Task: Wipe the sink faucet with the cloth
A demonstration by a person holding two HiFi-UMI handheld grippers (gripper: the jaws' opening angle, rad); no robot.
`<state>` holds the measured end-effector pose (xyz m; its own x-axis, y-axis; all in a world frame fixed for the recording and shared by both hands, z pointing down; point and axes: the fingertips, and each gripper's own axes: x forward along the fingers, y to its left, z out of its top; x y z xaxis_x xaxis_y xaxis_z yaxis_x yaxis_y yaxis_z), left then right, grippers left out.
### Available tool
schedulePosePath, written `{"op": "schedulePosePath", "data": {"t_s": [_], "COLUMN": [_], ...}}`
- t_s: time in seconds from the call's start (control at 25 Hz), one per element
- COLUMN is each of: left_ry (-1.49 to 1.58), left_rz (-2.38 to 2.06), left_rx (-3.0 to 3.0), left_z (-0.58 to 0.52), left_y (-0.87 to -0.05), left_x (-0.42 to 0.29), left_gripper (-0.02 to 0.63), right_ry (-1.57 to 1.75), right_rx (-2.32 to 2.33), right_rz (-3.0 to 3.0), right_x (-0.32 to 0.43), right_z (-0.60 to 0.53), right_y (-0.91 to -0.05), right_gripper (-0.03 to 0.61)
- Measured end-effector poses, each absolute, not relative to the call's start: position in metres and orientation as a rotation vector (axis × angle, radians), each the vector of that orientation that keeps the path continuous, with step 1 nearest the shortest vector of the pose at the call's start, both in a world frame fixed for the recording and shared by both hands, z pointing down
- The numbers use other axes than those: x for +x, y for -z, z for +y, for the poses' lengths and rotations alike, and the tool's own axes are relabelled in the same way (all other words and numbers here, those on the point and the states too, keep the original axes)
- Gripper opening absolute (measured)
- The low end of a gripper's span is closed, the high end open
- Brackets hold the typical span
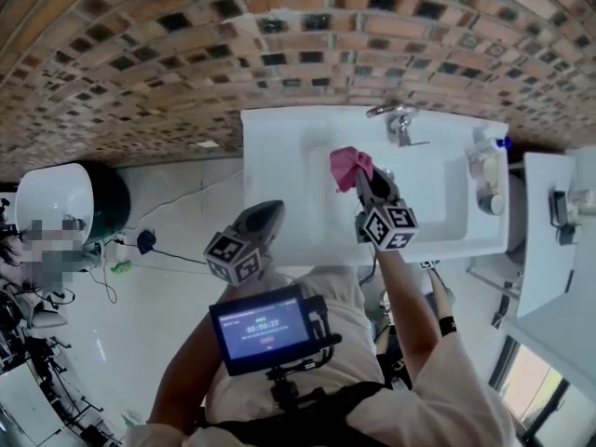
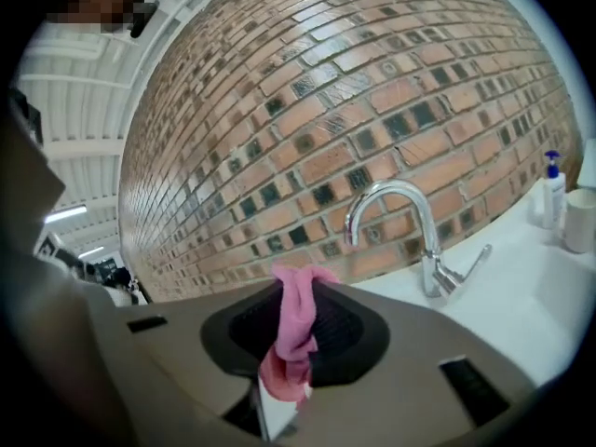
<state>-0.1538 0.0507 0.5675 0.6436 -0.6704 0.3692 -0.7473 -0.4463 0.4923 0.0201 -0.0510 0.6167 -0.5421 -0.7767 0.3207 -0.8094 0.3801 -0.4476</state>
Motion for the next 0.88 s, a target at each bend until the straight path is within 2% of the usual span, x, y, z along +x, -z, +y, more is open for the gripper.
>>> {"op": "schedulePosePath", "data": {"t_s": [0.28, 0.6, 0.88], "left_ry": [-0.004, -0.005, -0.12], "left_rz": [-1.041, -0.995, -0.904], "left_rx": [2.316, 2.38, 2.463], "left_z": [0.086, 0.152, 0.223], "left_y": [-0.526, -0.529, -0.552], "left_x": [-0.208, -0.275, -0.299], "left_gripper": [0.003, 0.003, 0.003], "right_ry": [-0.961, -1.035, -1.119], "right_rx": [1.735, 1.864, 1.889], "right_rz": [-2.319, -2.303, -2.286], "right_x": [0.057, 0.014, -0.014], "right_z": [0.049, 0.134, 0.212], "right_y": [-0.622, -0.571, -0.575], "right_gripper": [0.079, 0.081, 0.083]}}
